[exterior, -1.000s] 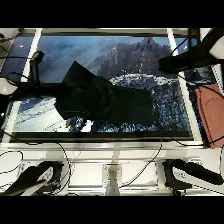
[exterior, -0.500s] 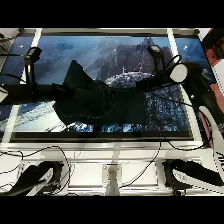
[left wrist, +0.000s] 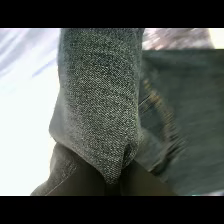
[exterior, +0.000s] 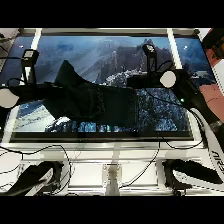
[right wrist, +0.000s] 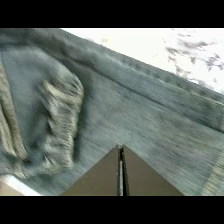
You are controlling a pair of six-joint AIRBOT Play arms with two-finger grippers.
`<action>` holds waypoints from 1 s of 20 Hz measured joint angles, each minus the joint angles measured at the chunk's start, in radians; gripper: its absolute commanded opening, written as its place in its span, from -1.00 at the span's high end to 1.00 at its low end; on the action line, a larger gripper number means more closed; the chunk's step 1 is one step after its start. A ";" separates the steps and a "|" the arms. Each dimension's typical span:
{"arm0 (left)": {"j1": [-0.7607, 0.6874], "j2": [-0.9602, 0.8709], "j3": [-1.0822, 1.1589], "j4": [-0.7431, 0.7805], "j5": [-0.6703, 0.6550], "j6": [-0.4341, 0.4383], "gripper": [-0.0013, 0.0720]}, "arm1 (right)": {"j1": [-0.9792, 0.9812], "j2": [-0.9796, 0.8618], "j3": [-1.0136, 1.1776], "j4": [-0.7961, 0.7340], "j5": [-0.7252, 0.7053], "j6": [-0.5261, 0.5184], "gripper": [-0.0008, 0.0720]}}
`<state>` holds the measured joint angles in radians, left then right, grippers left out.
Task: Fold the clothes and pants, and hang the long-sleeved shirts on hangers.
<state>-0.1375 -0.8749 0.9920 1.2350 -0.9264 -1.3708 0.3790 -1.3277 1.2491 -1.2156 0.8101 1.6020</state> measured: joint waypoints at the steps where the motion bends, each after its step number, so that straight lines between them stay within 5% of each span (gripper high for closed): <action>1: -0.005 -0.002 -0.003 -0.039 0.023 -0.005 0.85 | 0.008 -0.027 0.000 0.031 -0.019 0.005 0.93; 11: -0.016 -0.003 -0.008 -0.382 0.142 -0.017 0.84 | 0.289 -0.394 0.045 0.383 -0.253 0.019 0.93; 16: -0.031 -0.024 -0.010 -0.437 0.159 -0.017 0.84 | 0.371 -0.478 0.149 0.393 -0.304 0.019 0.93; 20: -0.095 -0.086 -0.010 -0.455 0.162 -0.017 0.84 | 0.330 -0.458 0.179 0.259 -0.147 0.011 0.93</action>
<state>-0.2321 -0.9611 0.9821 0.7795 -0.7643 -1.3880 0.7090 -1.7855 1.4284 -0.9569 0.6632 1.6131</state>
